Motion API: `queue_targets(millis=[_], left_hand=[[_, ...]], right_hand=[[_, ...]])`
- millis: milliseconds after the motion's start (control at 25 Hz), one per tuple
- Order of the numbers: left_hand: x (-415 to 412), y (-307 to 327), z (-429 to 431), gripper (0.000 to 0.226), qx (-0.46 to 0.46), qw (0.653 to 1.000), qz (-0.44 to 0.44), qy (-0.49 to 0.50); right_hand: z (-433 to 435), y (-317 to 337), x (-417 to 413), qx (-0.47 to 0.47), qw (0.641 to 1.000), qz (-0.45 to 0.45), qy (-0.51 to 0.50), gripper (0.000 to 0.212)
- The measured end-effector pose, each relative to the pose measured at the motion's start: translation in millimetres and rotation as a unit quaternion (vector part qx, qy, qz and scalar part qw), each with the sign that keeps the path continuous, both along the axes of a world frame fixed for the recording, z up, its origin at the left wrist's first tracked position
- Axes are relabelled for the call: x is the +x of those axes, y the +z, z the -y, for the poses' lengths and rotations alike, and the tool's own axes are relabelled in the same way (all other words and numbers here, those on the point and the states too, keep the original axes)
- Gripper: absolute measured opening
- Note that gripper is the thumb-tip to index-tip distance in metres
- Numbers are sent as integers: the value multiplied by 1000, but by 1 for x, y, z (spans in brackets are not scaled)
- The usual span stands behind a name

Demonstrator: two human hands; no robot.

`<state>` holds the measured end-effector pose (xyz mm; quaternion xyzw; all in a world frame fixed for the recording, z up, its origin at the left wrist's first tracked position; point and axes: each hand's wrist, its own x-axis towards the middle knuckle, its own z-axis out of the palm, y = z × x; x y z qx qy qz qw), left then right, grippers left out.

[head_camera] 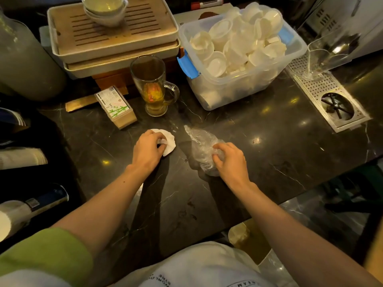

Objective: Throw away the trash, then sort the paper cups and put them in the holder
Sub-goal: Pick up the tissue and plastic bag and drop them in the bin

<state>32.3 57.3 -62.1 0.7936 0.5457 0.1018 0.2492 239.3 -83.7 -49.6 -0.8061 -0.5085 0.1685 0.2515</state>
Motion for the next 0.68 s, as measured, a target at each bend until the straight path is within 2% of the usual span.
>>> queue_targets(millis=[120, 240, 320, 480, 680], left_hand=[[-2, 10, 16, 12, 30, 998, 51, -14], [-4, 23, 45, 32, 28, 986, 166, -11], [-3, 28, 64, 39, 33, 977, 212, -9], [3, 23, 104, 25, 13, 972, 230, -43], [9, 13, 172, 21, -38, 965, 238, -103]], right_hand=[[14, 6, -1, 38, 999, -4, -17, 20], [35, 16, -6, 67, 997, -5, -46, 18], [56, 22, -12, 78, 994, -4, -76, 17], [112, 26, -24, 70, 988, -6, -139, 17], [197, 27, -38, 58, 974, 10, -221, 17]])
